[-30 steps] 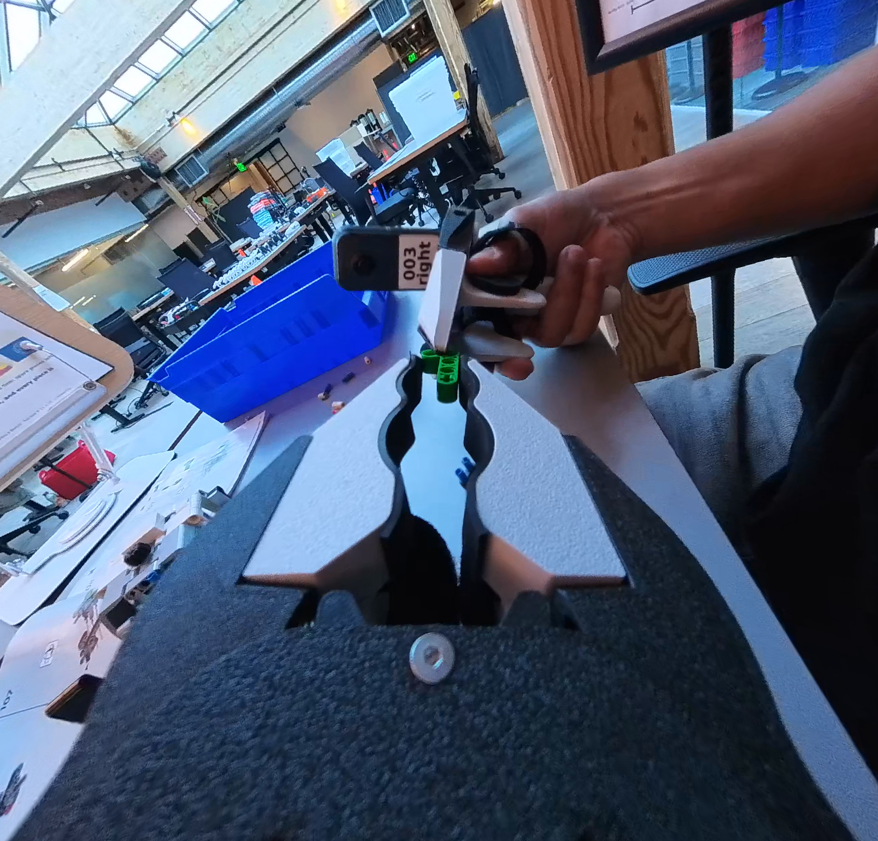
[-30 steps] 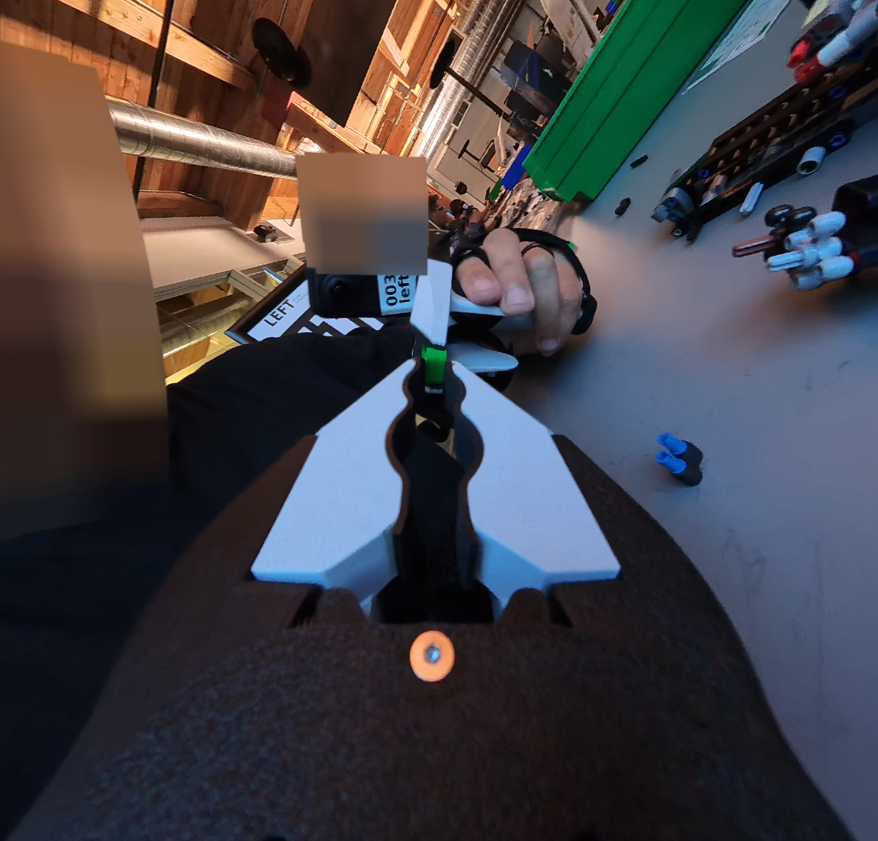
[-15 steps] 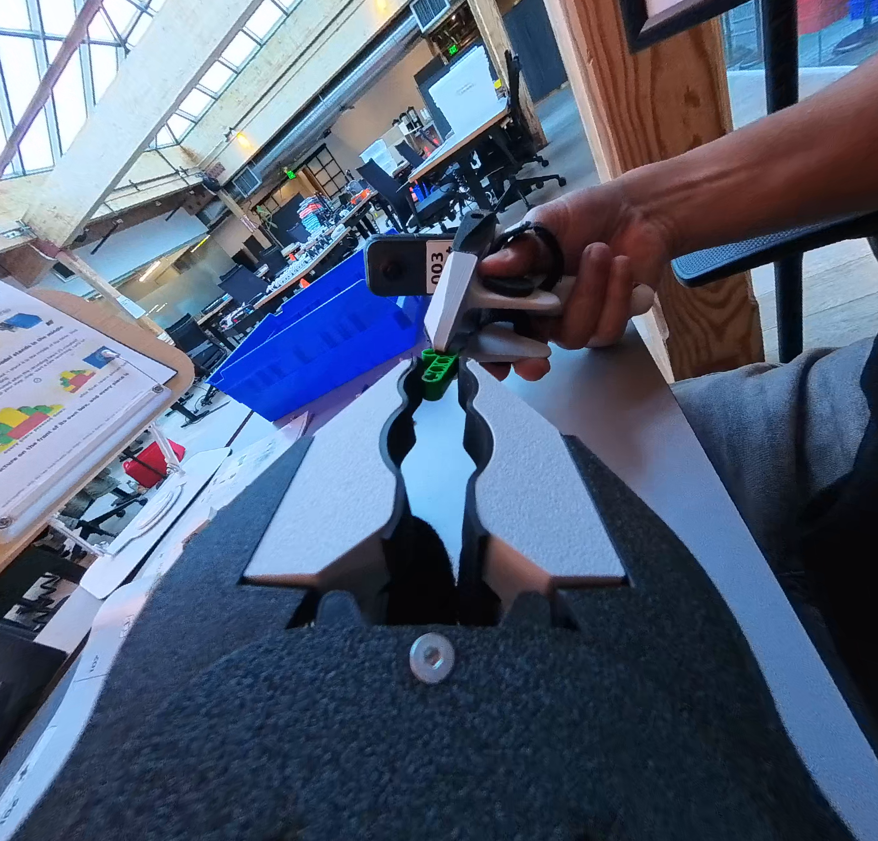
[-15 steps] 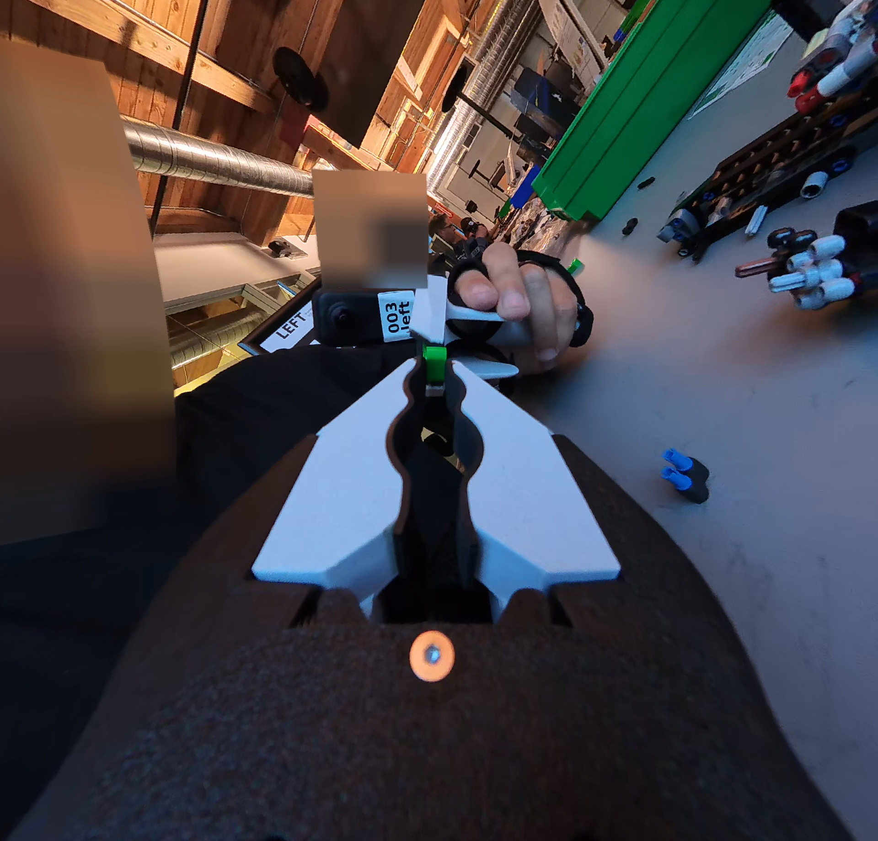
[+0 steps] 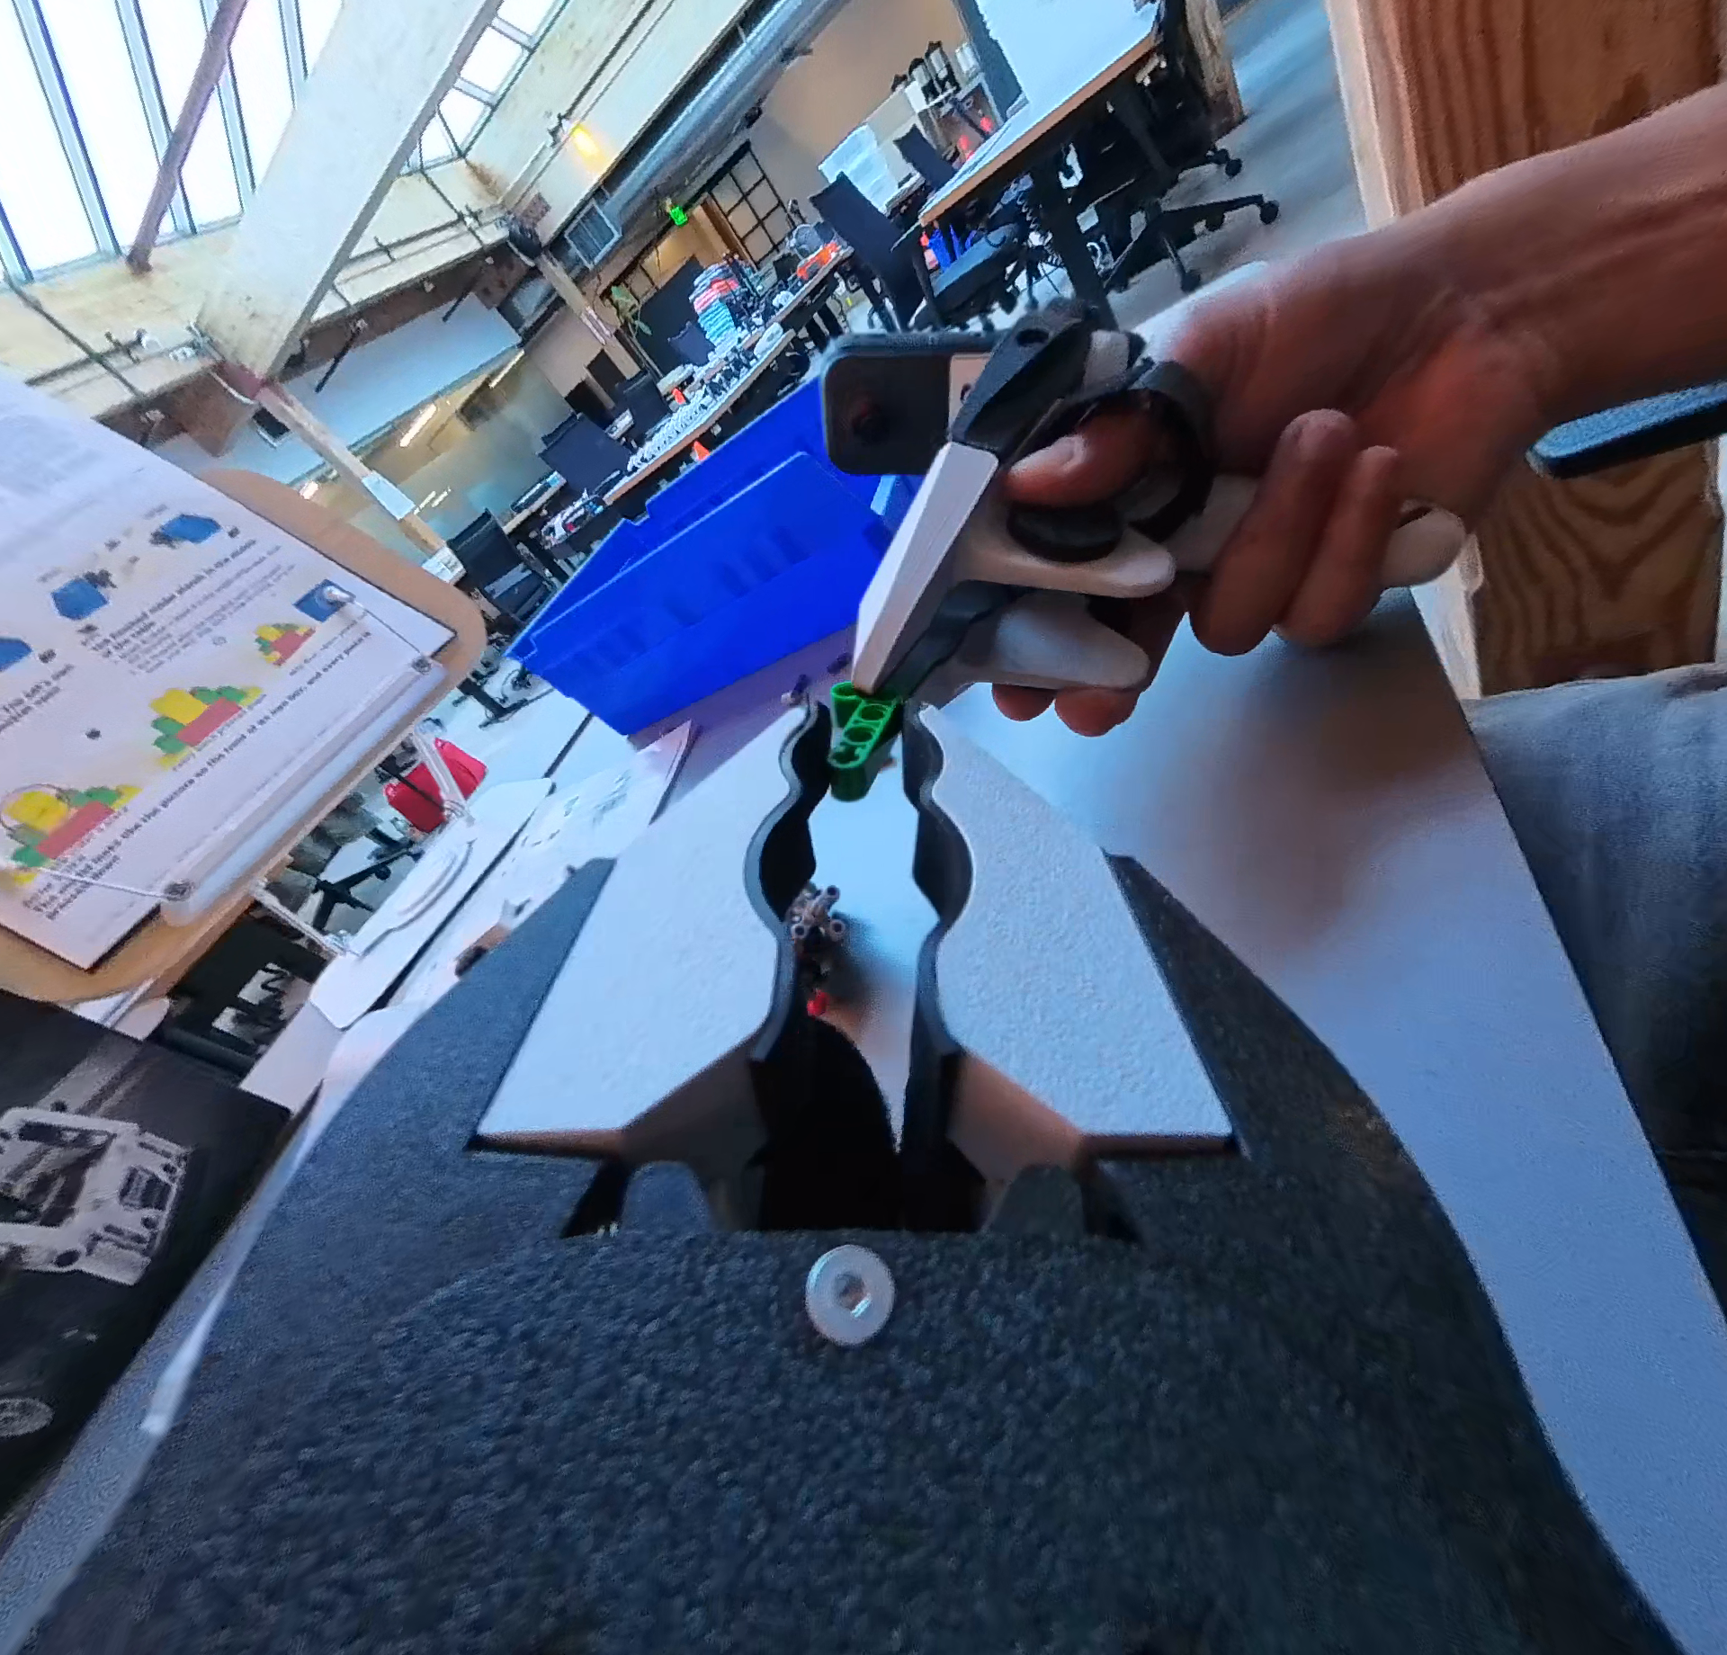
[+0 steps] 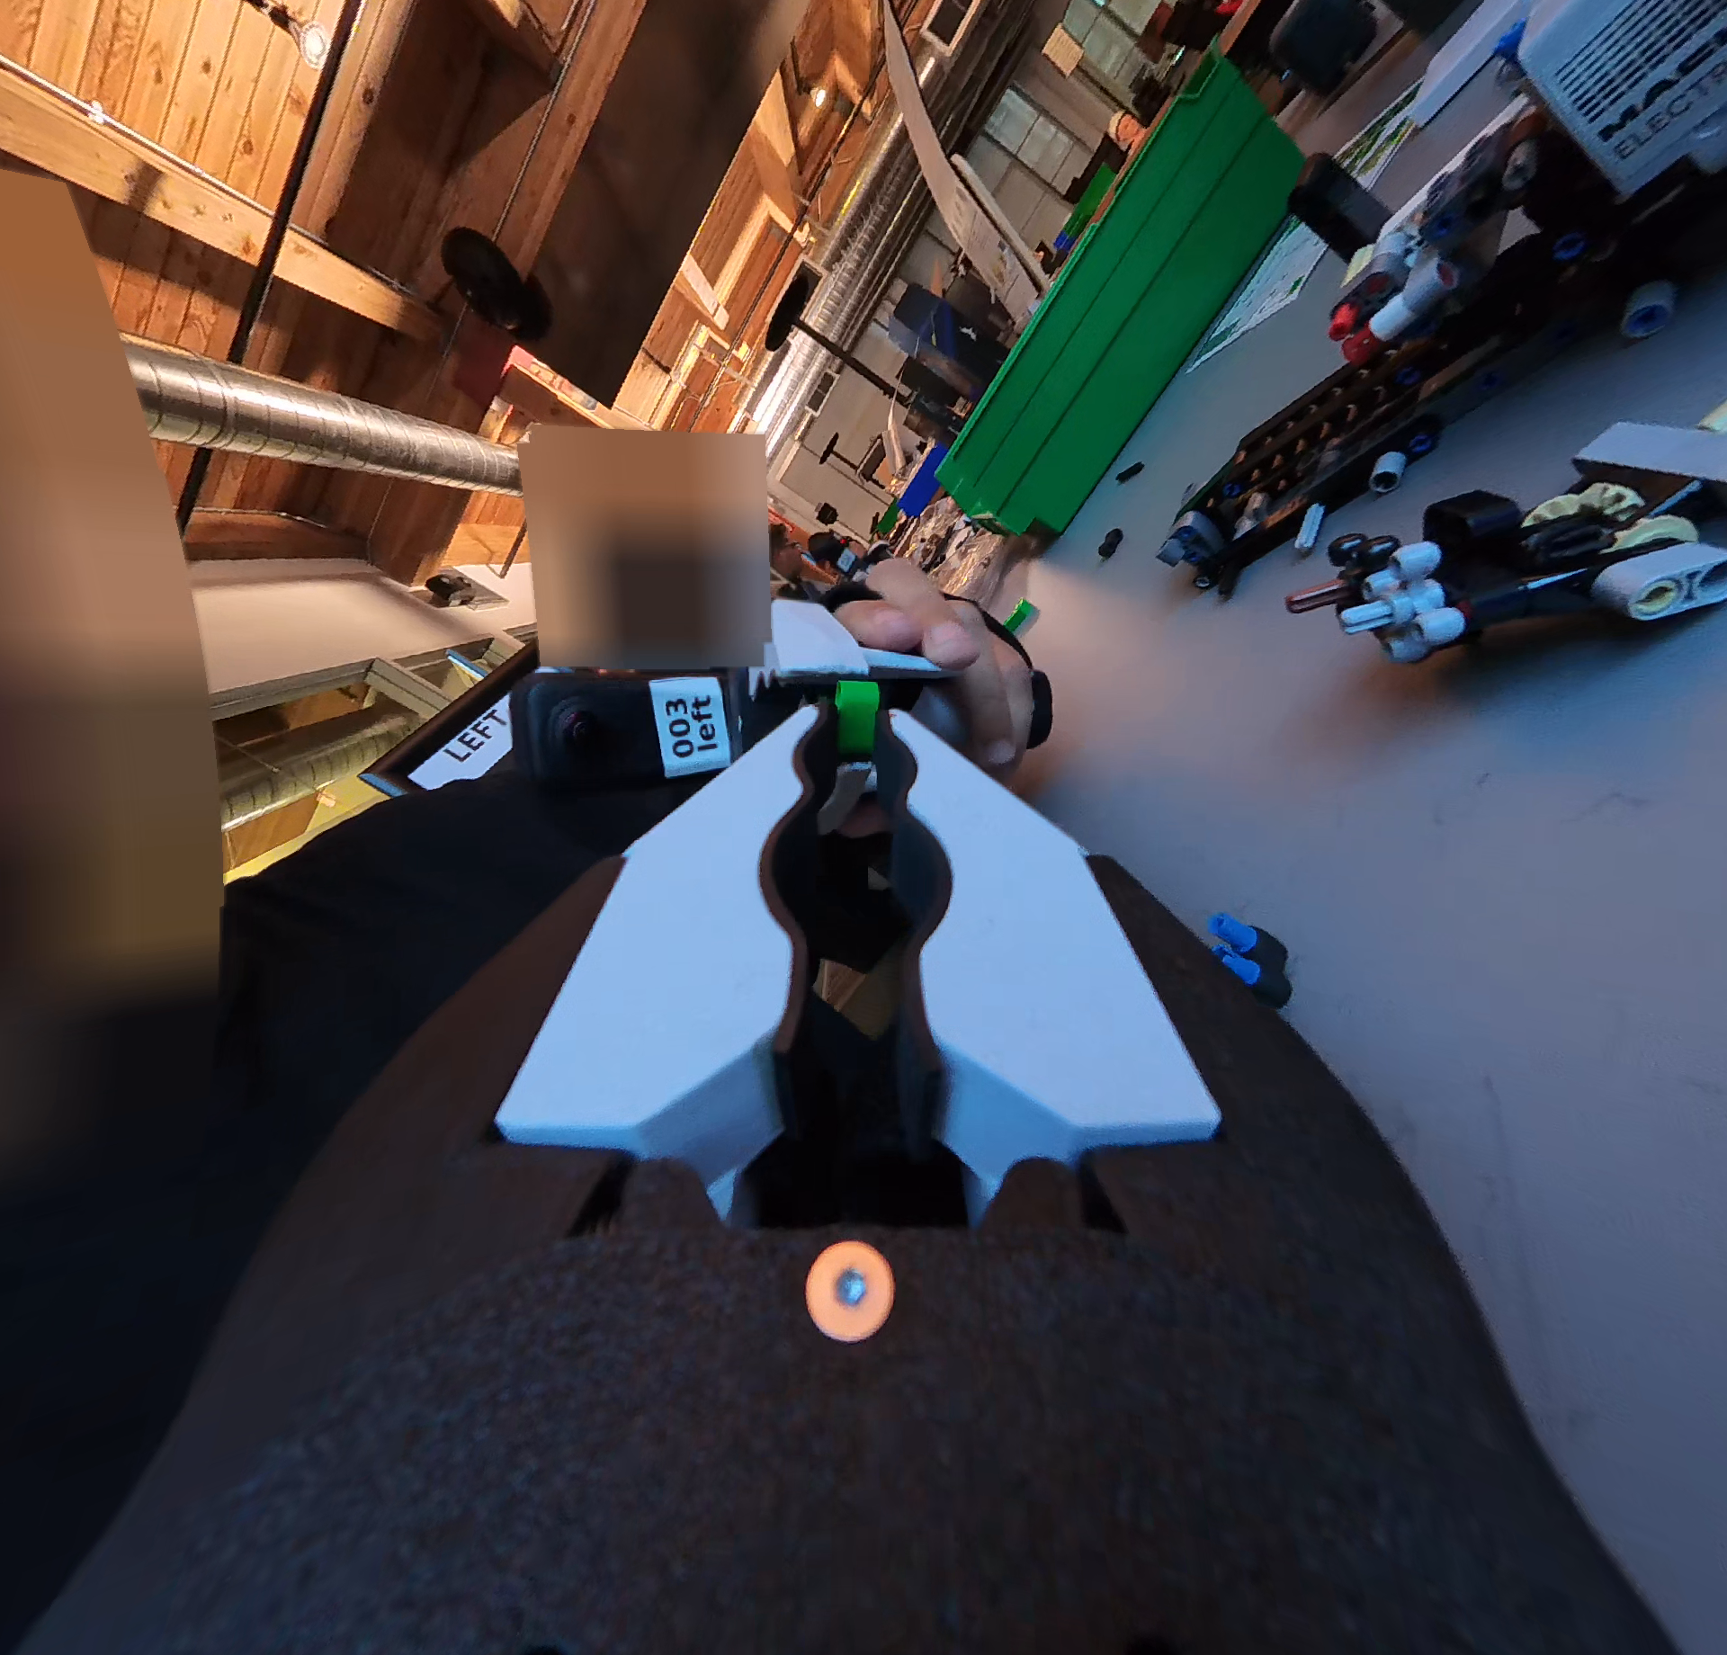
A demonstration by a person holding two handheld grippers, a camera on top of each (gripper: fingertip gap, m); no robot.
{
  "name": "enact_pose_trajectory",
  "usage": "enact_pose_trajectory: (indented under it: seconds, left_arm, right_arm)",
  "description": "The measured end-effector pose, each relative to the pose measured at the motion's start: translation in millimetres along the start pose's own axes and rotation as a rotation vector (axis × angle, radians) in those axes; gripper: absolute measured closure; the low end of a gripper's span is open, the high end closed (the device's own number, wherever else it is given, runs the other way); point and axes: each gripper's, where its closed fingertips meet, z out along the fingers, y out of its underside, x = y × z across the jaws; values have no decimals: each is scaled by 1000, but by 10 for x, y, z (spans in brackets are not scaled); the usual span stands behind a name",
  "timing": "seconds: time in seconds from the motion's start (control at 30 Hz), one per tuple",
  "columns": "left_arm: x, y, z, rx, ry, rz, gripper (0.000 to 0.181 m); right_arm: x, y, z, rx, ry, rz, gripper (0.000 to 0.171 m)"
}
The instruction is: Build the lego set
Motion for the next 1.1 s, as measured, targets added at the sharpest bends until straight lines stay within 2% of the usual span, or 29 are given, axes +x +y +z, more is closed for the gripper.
enact_pose_trajectory:
  seconds: [0.1,0.2,0.3,0.5,0.67,0.87,1.0,1.03,1.07,1.1]
  left_arm:
    - [-63,21,1,-12,-16,-35,165]
    - [-80,25,-5,-11,-18,-44,168]
    - [-23,40,4,-30,14,-42,177]
    - [26,21,-7,-22,72,-57,176]
    - [85,-132,-66,96,63,10,177]
    - [101,-203,-105,162,100,-41,177]
    - [113,-148,-65,92,135,-74,176]
    - [116,-126,-56,75,152,-89,176]
    - [86,-101,-51,62,147,-95,176]
    - [38,-71,-47,45,133,-100,176]
  right_arm:
    - [20,-41,4,40,28,-12,165]
    - [23,-64,10,69,38,-16,165]
    - [51,-75,-11,67,42,-5,164]
    - [30,-31,-17,21,67,-47,164]
    - [-131,46,-14,-26,-74,41,165]
    - [-205,81,15,-28,-176,113,164]
    - [-138,64,-9,-34,-123,89,163]
    - [-112,64,-31,-62,-77,46,163]
    - [-82,15,-84,-70,-8,-43,151]
    - [-13,-45,-176,-84,101,-169,148]
